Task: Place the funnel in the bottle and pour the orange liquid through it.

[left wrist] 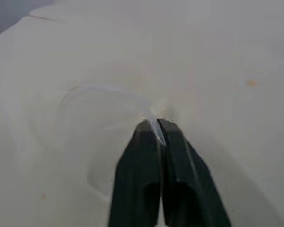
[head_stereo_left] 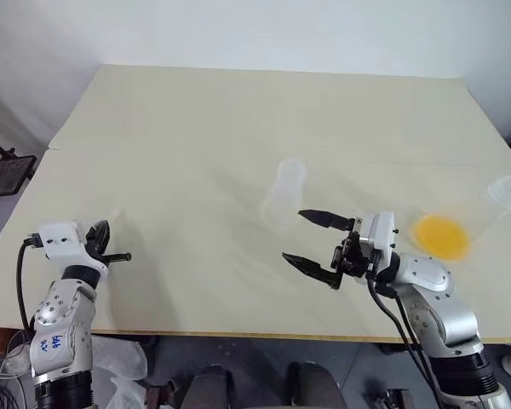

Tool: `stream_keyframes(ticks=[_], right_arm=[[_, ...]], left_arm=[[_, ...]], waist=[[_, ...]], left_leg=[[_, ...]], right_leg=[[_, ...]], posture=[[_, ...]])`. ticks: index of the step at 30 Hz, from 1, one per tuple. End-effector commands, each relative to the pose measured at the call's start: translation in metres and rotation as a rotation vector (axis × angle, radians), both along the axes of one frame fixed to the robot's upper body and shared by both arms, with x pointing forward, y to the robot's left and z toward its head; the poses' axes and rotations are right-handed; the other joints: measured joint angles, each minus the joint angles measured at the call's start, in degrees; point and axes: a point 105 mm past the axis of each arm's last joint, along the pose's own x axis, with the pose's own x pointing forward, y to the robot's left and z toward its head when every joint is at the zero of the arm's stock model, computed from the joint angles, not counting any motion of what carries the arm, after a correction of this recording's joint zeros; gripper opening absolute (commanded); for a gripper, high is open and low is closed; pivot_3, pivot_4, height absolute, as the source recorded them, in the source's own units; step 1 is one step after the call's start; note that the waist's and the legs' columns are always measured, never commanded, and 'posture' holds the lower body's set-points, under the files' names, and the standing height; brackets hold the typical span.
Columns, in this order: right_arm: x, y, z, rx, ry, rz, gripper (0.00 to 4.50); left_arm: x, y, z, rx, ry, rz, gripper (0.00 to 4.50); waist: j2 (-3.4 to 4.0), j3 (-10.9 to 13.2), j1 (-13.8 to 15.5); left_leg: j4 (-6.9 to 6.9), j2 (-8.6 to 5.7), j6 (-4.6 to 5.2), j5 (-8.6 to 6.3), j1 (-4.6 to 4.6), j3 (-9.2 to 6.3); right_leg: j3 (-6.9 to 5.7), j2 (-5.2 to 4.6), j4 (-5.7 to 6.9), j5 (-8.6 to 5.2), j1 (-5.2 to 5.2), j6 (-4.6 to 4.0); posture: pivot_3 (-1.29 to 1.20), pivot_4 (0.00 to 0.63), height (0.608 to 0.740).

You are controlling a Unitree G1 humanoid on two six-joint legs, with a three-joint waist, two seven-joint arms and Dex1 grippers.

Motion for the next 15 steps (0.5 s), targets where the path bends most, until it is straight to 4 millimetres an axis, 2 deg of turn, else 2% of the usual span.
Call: stream_keyframes(ticks=[1,3,7,9,12,15], right_arm=[[-0.009,-0.003,0.021,0.053,-0.078,0.013,4.5],[-0.012,-0.004,0.021,0.032,-0.093,0.023,4.5],[-0.014,-0.015,0.025,0.012,-0.12,-0.025,4.5],[-0.015,-0.024,0.025,0.006,-0.122,-0.073,4.5],[-0.016,-0.041,0.025,0.019,-0.118,-0.176,4.5],[-0.017,-0.055,0.021,0.028,-0.116,-0.274,4.5]], left_arm=[[0.002,-0.004,0.03,0.004,-0.134,-0.08,0.04],[0.004,-0.013,0.043,0.02,-0.181,-0.169,0.04],[0.01,-0.045,0.081,0.156,-0.252,-0.472,0.04],[0.016,-0.067,0.098,0.257,-0.262,-0.643,0.04],[0.026,-0.11,0.124,0.44,-0.262,-0.921,0.04],[0.036,-0.145,0.146,0.628,-0.275,-1.103,0.04]], waist=[[-0.02,0.0,0.0],[-0.02,0.0,0.0],[-0.02,0.0,0.0],[-0.02,0.0,0.5],[-0.02,0.0,1.3],[-0.02,0.0,1.4]], left_leg=[[0.0,0.0,0.0,0.0,0.0,0.0],[0.01,0.0,0.0,0.0,-0.02,0.0],[0.01,0.0,0.0,0.0,-0.04,-0.01],[0.04,-0.02,0.0,0.0,-0.05,-0.02],[0.04,-0.04,0.0,0.0,-0.09,0.0],[0.03,-0.1,0.0,0.0,-0.16,0.22]], right_leg=[[0.0,0.0,0.0,0.0,0.0,0.0],[0.0,0.0,-0.03,0.0,0.0,0.0],[-0.05,0.02,-0.03,0.0,-0.01,0.0],[-0.05,0.01,-0.03,0.0,0.0,0.0],[-0.09,0.02,-0.06,0.0,0.0,0.0],[-0.21,0.03,-0.06,0.0,-0.01,0.0]], posture=[[0.0,0.15,0.74],[0.0,0.15,0.74],[0.0,0.15,0.74],[0.0,0.15,0.74],[0.0,0.15,0.74],[0.0,0.15,0.74]])
